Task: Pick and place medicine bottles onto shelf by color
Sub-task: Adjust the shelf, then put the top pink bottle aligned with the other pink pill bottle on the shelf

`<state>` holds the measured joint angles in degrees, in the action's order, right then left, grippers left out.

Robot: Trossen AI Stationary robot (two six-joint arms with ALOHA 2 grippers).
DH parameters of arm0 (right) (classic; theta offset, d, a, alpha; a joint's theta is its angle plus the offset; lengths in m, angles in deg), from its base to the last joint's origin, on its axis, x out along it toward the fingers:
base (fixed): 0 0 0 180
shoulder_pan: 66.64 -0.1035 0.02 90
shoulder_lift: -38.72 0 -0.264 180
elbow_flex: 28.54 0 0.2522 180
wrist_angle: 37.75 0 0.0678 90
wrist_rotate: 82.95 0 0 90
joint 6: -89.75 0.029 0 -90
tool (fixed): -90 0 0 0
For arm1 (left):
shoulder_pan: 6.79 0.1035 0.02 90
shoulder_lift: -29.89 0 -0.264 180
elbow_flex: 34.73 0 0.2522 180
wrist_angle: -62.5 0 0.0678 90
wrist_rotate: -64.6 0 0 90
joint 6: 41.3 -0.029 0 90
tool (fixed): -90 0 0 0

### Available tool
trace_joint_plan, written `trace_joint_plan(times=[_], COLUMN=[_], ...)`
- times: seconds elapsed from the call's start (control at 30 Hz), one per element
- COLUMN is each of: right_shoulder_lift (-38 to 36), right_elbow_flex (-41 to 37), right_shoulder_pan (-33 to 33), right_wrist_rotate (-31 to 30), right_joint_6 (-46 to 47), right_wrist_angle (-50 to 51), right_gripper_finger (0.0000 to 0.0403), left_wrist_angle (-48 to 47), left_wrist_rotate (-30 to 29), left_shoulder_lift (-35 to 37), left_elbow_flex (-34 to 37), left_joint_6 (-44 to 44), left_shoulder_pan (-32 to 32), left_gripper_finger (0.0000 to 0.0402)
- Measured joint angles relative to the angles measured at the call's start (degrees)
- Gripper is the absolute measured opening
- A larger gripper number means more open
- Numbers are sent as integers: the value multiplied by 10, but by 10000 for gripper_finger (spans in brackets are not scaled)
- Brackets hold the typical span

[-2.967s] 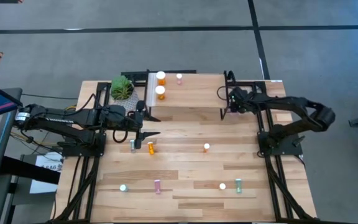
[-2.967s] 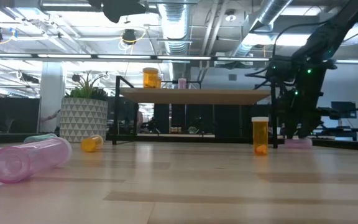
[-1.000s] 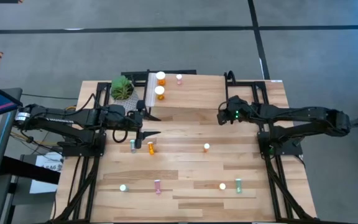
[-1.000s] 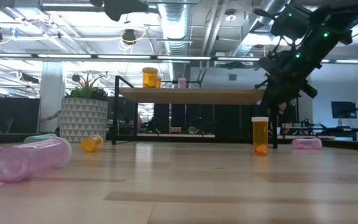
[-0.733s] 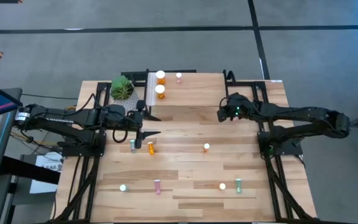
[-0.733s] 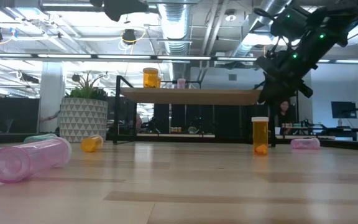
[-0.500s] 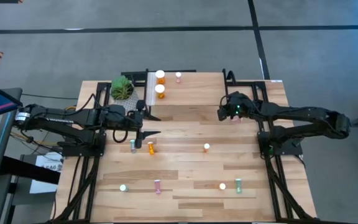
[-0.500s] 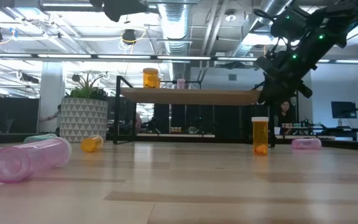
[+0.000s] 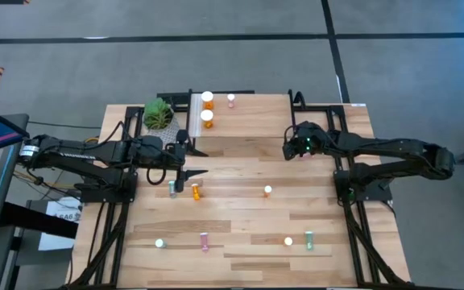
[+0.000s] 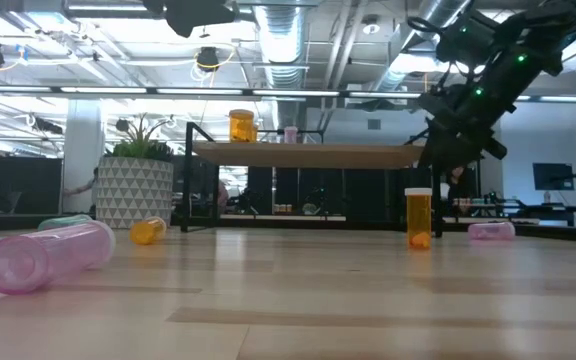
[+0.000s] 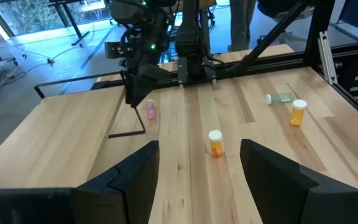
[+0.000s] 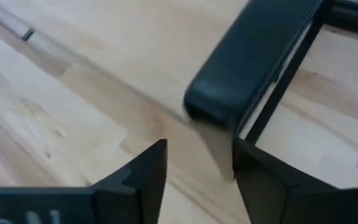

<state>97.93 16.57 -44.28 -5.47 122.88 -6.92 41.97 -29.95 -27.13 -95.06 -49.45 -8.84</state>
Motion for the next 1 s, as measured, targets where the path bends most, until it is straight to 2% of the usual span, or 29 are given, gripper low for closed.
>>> trace_joint_plan(times=[0.23, 0.57, 0.7, 0.83, 1.0], right_shoulder_lift=[-35, -126, -117, -68, -7], right_elbow_flex=[0, 0, 0, -1, 0], right_shoulder_pan=[-28, -97, -106, -90, -64], right_wrist_rotate=[27, 40, 37, 21, 6], right_joint_6=[-13, -80, -66, 10, 4], right_wrist_angle=[68, 265, 264, 285, 290], right_gripper_finger=[250, 248, 246, 245, 245], left_wrist_angle=[0, 0, 1, 2, -1], left_wrist_rotate=[0, 1, 5, 7, 8], left_shoulder_lift=[0, 0, 0, 0, 0], left_elbow_flex=[0, 0, 0, 0, 0], left_joint_6=[0, -1, -9, -11, -15], left_shoulder_pan=[0, 0, 0, 0, 0], left_gripper_finger=[212, 212, 212, 212, 212])
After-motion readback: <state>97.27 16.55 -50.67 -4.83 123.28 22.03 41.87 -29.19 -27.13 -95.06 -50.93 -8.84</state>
